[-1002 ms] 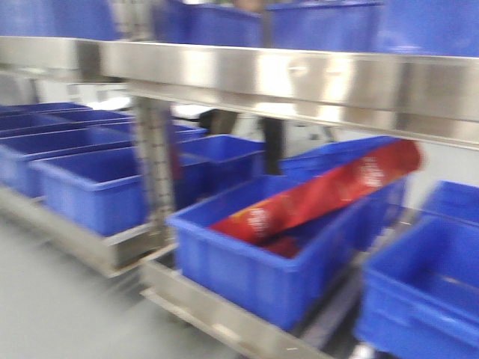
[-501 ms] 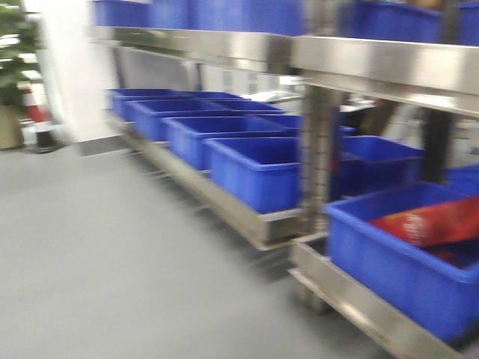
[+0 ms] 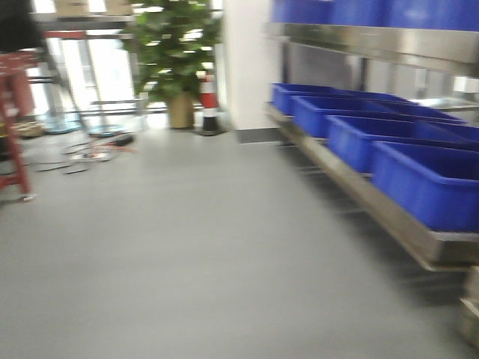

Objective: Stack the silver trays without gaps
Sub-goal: 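Hold the tray in both grippers while the base turns away from the rack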

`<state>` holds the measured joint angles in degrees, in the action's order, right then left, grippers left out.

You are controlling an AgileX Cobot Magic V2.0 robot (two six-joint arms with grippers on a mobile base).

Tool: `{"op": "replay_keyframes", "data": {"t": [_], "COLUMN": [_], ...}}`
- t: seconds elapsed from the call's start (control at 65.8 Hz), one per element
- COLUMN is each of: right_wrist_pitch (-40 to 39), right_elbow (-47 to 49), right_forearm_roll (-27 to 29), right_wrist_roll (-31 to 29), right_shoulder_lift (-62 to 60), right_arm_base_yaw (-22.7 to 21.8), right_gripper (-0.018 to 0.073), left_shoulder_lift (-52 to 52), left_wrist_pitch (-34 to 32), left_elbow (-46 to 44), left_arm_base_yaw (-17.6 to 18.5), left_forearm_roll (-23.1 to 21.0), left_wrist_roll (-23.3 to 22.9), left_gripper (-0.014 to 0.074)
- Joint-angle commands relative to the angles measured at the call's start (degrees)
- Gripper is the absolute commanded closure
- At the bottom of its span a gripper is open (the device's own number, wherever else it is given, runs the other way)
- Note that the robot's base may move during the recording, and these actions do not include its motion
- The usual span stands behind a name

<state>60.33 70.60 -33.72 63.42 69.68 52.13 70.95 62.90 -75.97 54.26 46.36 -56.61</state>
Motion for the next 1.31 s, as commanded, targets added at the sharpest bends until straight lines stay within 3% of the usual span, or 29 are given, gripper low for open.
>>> {"op": "replay_keyframes", "data": {"t": [0.0,1.291], "right_wrist_pitch": [-0.76,-0.76], "right_elbow": [0.07,0.07], "right_forearm_roll": [-1.16,-1.16], "right_wrist_roll": [-0.51,-0.51], "right_shoulder_lift": [-0.38,-0.38], "right_arm_base_yaw": [0.03,0.03], "right_gripper": [0.0581,0.0581], "left_shoulder_lift": [-0.38,-0.38], "left_wrist_pitch": [-0.99,-0.99], "left_elbow": [-0.22,-0.22], "left_arm_base_yaw": [0.34,0.34], "left_forearm_roll": [1.91,1.91], "left_wrist_roll": [0.08,0.08], "left_gripper": [0.0602,0.0602]}}
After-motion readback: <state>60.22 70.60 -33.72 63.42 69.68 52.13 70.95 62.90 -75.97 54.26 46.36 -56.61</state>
